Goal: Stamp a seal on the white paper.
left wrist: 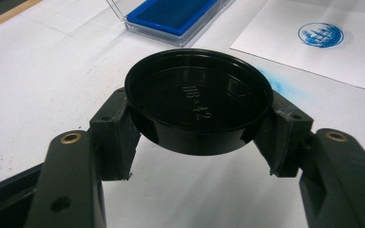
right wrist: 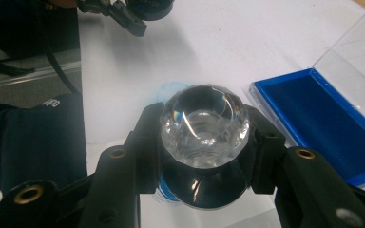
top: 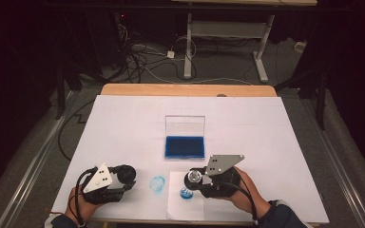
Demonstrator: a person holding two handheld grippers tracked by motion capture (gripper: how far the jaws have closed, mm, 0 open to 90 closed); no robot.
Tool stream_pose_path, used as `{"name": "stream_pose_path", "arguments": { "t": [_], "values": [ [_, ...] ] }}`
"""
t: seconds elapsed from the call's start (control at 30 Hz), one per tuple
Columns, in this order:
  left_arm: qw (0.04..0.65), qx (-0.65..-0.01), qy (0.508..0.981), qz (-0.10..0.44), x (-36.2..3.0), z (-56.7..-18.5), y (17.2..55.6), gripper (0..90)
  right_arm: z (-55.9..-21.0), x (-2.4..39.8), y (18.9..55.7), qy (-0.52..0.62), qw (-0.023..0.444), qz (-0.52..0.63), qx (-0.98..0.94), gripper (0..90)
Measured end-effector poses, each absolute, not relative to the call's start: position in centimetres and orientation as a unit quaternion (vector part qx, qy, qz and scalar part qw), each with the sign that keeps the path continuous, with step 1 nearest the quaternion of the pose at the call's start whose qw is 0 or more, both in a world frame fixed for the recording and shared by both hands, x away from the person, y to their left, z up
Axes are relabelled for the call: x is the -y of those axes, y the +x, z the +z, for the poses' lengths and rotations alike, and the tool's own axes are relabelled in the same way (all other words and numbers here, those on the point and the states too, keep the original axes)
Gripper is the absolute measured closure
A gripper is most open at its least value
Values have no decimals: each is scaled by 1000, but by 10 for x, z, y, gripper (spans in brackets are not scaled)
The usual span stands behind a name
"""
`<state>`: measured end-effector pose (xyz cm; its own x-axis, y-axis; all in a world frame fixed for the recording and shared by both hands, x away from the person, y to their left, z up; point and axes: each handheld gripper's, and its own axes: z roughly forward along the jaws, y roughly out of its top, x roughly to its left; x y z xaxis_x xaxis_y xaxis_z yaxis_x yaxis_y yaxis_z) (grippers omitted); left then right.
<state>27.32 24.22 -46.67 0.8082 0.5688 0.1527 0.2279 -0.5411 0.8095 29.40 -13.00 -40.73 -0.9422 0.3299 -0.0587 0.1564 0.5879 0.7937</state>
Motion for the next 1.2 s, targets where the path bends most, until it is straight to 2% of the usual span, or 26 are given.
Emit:
{"name": "stream_pose_path", "arguments": {
  "t": [0.57, 1.2],
  "values": [
    [421, -235, 853, 200, -242, -468, 274, 368, -397, 152, 293, 150, 126, 443, -875, 568],
    [418, -231, 857, 195, -238, -470, 273, 368, -393, 169, 291, 158, 132, 450, -869, 568]
  ]
}}
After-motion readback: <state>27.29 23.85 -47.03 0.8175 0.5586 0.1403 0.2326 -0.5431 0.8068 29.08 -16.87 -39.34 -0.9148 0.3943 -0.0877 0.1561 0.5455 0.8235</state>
